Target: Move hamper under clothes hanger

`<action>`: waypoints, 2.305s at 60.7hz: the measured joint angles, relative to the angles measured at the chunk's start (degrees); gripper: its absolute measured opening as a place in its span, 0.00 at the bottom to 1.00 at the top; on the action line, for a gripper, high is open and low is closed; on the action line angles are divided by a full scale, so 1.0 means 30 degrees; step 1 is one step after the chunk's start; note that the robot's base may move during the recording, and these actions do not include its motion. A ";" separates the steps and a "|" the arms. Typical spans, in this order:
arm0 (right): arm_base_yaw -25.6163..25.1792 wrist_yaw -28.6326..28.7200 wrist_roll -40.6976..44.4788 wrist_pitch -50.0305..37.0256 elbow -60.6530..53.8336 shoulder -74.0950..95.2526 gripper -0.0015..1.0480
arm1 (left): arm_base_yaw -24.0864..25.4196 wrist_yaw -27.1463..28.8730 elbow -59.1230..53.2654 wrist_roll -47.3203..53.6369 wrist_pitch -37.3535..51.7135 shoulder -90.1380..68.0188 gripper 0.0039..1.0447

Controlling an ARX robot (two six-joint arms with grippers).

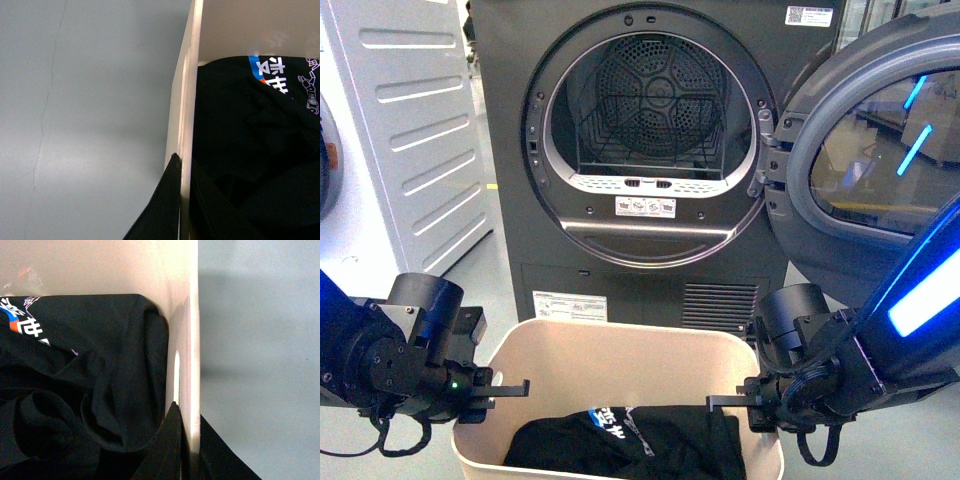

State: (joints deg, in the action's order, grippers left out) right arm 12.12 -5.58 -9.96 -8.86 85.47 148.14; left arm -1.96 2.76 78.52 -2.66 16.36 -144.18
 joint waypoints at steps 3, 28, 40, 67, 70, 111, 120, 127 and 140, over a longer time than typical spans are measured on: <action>0.0000 0.0000 -0.0007 -0.0007 -0.0022 0.0000 0.03 | 0.0000 0.0000 0.0000 0.0029 0.0015 0.0058 0.04; -0.0022 -0.0321 0.0022 -0.0823 -0.0175 -0.0284 0.03 | -0.0029 0.0015 0.0000 0.0051 0.0211 0.0204 0.04; -0.0044 -0.0182 0.0029 -0.0831 -0.0175 -0.0350 0.03 | -0.0029 0.0015 0.0000 0.0058 0.0189 0.0379 0.04; -0.0051 -0.0124 0.0073 -0.0831 -0.0182 -0.0350 0.03 | -0.0029 0.0015 0.0000 0.0051 0.0146 0.0379 0.04; -0.0051 -0.0131 0.0073 -0.0831 -0.0182 -0.0350 0.03 | -0.0029 0.0022 0.0000 0.0051 0.0146 0.0379 0.04; -0.0051 -0.0131 0.0073 -0.0831 -0.0182 -0.0350 0.03 | -0.0029 0.0022 0.0000 0.0051 0.0146 0.0379 0.04; -0.0051 -0.0124 0.0073 -0.0831 -0.0182 -0.0350 0.03 | -0.0029 0.0022 0.0000 0.0051 0.0146 0.0379 0.04; -0.0051 -0.0124 0.0073 -0.0831 -0.0182 -0.0350 0.03 | -0.0029 0.0015 0.0000 0.0051 0.0146 0.0379 0.04; 0.0488 0.0379 0.0066 -0.0831 -0.0182 -0.0350 0.03 | 0.0532 0.0255 0.0000 0.0058 0.0131 0.0386 0.04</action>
State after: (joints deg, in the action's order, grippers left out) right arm 13.58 -4.45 -9.76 -11.35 84.93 147.09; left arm -0.36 3.53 78.52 -2.48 16.75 -143.02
